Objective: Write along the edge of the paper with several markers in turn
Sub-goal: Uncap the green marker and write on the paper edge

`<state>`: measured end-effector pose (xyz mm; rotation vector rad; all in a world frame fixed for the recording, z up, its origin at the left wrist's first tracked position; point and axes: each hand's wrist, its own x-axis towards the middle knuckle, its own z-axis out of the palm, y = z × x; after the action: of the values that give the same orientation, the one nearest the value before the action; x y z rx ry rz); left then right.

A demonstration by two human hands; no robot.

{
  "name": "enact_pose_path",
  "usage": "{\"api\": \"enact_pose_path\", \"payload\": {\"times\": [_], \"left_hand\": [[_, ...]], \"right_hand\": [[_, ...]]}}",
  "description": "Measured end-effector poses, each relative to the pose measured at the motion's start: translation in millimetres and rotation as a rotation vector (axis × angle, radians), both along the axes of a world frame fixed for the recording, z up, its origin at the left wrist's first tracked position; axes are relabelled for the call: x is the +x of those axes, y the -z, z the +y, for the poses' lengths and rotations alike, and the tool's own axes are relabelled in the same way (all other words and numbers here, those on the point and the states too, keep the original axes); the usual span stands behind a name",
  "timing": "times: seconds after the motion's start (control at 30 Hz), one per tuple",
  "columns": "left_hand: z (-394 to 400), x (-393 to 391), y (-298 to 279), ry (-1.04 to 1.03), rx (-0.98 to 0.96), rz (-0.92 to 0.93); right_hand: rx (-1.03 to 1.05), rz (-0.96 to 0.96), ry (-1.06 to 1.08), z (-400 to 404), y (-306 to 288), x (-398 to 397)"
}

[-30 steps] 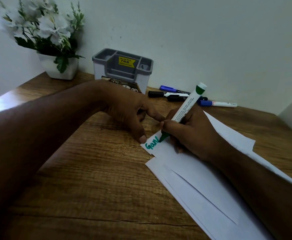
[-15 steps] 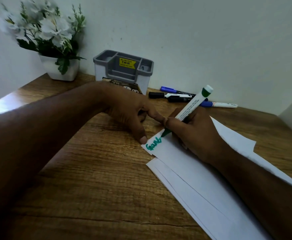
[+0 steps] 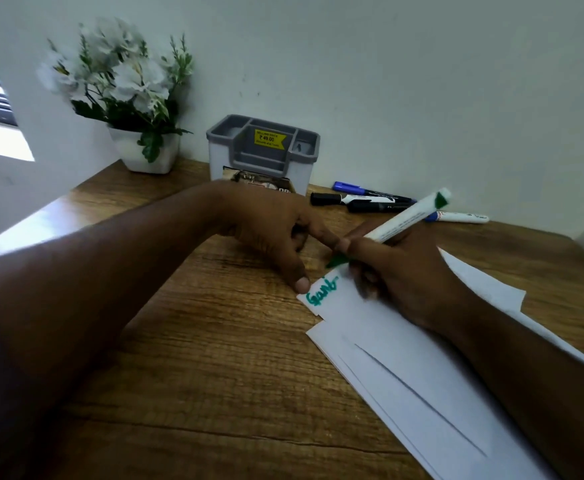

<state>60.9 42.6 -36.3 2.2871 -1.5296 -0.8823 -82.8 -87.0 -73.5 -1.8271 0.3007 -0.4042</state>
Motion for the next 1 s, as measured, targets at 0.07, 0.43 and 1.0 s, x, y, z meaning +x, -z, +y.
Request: {"api": "enact_pose_path", "payload": {"times": [0.07,0.43,1.0], "left_hand": [[3.3,6.3,4.7,-0.082,-0.167,0.132],[-23.8,-15.3,28.5,-0.977,-1.075,1.196],[-34.3,-18.5,32.3,-1.004,-1.178,1.502]], "right_hand": [[0.244,-0.109,0.027,-3.4,-0.5,1.9],[0.568,-0.239,-0.108,-12.0,3.1,3.0],[-0.329,-0.045,-0.021,-10.5,0.3,-12.0]]}}
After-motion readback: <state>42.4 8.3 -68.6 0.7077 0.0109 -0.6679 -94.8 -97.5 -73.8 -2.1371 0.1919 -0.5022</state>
